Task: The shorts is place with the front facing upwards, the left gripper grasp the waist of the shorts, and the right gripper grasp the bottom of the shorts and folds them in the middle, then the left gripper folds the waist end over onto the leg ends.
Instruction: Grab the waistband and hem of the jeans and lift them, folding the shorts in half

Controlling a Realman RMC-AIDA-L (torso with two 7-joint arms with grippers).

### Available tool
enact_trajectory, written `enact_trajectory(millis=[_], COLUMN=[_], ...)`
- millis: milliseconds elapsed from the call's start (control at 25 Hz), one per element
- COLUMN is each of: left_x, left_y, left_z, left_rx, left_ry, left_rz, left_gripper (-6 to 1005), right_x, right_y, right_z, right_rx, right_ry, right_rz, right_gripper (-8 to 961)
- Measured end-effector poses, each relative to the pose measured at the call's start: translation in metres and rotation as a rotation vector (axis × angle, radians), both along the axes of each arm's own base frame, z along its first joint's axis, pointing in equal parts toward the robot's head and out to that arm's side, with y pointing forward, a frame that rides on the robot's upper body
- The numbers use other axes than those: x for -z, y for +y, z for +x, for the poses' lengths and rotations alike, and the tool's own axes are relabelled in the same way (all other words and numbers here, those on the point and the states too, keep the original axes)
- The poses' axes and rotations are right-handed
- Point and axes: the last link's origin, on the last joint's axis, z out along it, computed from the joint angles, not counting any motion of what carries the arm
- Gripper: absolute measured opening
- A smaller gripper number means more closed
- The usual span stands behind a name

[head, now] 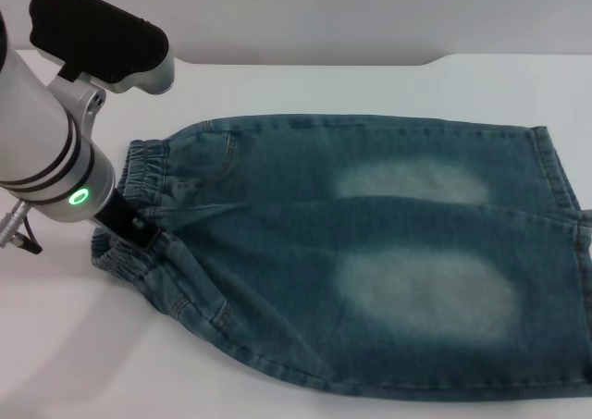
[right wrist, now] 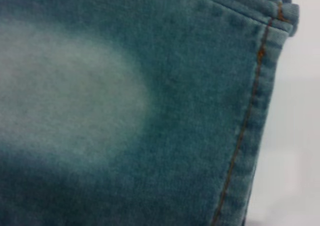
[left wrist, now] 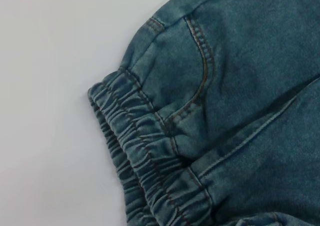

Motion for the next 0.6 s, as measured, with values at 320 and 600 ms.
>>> enact_trajectory(millis=[320, 600], left_x=[0.0004, 0.001], left_y=[-0.0001, -0.0004], left_z=[0.0, -0.0003], left_rx=[-0.001, -0.001], left_ry=[0.0, 0.0], left_rz=[-0.001, -0.002], left_gripper=[26, 27], right_x=[0.0005, 0.0028], right_y=[0.0015, 0.0017], right_z=[-0.0005, -0.0001], right_rx=[-0.006, -0.004], right_ry=[-0.001, 0.006], right_rz=[0.003, 0.0], right_gripper=[447, 446])
